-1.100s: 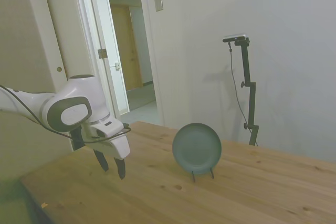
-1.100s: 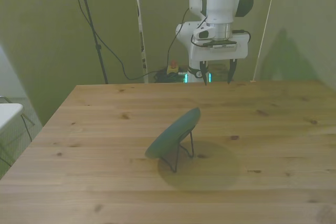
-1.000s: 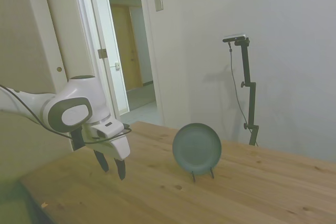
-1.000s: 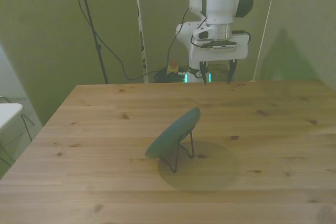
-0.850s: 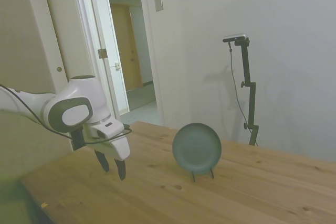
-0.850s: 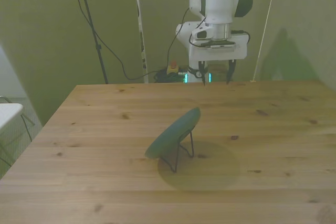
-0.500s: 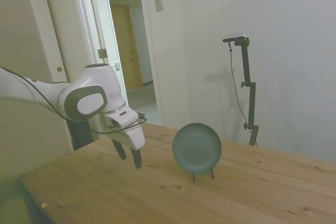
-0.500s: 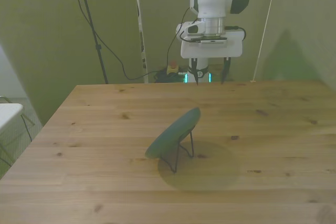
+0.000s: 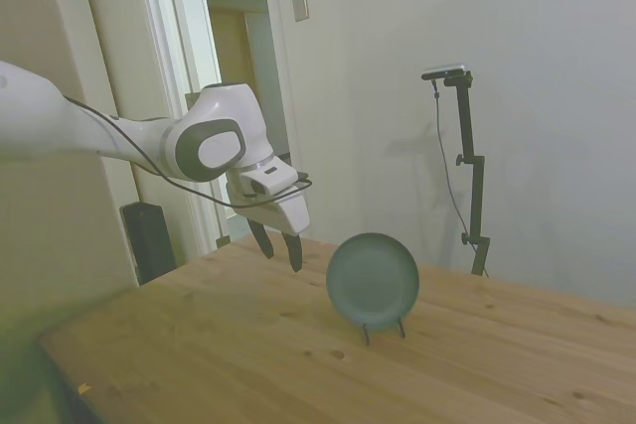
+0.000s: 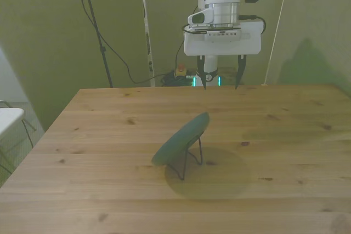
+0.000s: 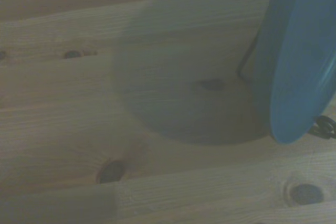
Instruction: Unload the plate
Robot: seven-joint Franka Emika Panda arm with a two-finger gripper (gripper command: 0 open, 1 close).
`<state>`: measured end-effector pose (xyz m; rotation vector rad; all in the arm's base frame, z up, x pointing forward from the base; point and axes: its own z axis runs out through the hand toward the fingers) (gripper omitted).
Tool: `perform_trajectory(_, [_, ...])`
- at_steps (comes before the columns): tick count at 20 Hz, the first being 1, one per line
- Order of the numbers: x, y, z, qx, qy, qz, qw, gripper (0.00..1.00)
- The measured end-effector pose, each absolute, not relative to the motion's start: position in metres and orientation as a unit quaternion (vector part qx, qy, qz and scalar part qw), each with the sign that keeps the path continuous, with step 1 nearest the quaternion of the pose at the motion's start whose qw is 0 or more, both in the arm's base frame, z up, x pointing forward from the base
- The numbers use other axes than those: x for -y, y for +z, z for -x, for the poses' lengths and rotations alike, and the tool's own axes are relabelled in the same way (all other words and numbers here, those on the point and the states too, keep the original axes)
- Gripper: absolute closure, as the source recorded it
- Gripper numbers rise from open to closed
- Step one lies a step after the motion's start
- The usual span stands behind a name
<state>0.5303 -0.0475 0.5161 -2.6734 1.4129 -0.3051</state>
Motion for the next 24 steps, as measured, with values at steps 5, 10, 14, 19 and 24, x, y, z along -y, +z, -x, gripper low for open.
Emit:
perform_trajectory(5, [0.041,0.537,-0.55,-0.477,-0.119,0.868,0.064,0.0])
perform_trajectory(10, [0.035,0.547,-0.597,-0.528,-0.13,0.835,0.078,0.0])
perform_trajectory(14, [0.052,0.541,-0.637,-0.577,-0.122,0.805,0.065,0.0])
perform_trajectory(19, [0.086,0.55,-0.669,-0.613,-0.117,0.78,0.043,0.0])
perform_trajectory(24, [0.094,0.557,-0.687,-0.618,-0.118,0.776,0.037,0.0])
